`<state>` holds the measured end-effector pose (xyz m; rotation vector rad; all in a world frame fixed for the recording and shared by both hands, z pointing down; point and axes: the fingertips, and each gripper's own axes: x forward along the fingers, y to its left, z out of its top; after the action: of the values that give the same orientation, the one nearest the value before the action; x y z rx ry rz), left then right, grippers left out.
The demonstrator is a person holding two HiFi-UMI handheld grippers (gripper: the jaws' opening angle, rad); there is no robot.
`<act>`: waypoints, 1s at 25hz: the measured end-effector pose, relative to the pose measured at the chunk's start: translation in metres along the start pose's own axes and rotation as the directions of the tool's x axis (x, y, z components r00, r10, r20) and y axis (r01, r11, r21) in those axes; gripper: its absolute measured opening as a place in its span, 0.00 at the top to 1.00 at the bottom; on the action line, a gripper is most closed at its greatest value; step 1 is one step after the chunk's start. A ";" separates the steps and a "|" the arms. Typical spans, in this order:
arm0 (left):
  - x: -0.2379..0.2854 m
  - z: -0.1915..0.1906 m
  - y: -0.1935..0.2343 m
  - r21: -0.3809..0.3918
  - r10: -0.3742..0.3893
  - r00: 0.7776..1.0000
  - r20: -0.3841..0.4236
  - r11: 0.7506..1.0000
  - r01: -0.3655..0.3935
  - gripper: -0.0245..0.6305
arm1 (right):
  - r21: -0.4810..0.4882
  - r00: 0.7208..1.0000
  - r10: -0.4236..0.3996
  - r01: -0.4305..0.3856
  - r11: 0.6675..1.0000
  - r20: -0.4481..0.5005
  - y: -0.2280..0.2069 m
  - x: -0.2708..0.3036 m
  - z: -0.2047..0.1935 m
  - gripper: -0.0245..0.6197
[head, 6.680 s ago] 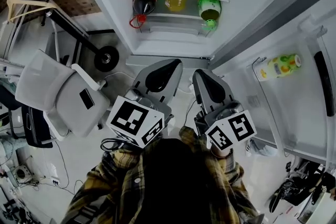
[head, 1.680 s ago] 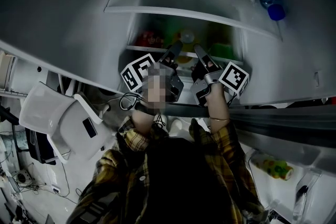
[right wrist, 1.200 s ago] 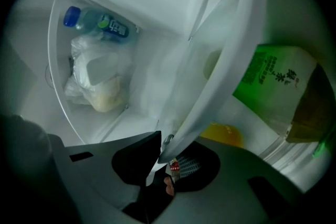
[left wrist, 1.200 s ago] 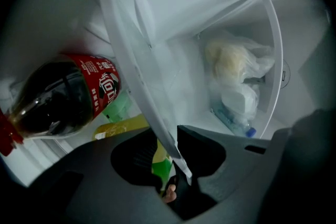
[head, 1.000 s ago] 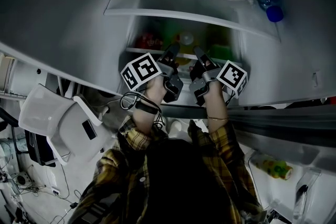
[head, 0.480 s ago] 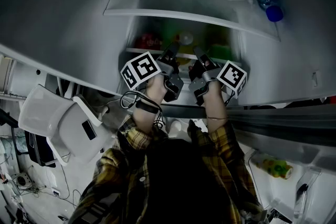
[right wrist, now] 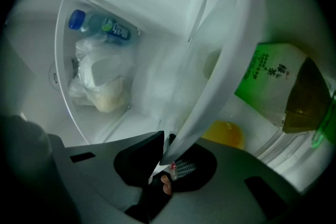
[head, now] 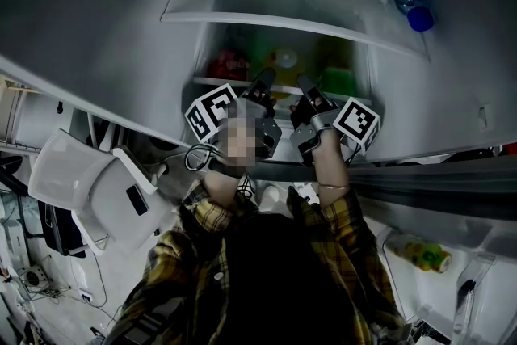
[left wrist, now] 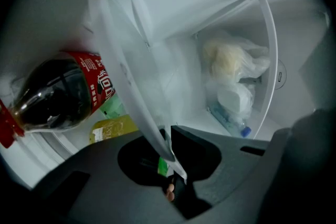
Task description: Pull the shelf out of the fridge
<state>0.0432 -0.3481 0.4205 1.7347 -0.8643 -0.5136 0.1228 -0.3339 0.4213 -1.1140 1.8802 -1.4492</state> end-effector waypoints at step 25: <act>-0.039 -0.027 -0.005 0.001 0.002 1.000 0.006 1.000 -0.002 0.89 | -0.017 1.000 0.000 -0.001 1.000 -0.025 0.004 -0.037 -0.029 0.88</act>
<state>0.0388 -0.3001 0.4216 1.7341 -0.8708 -0.5167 0.1185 -0.2870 0.4231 -1.1080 1.9132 -1.4563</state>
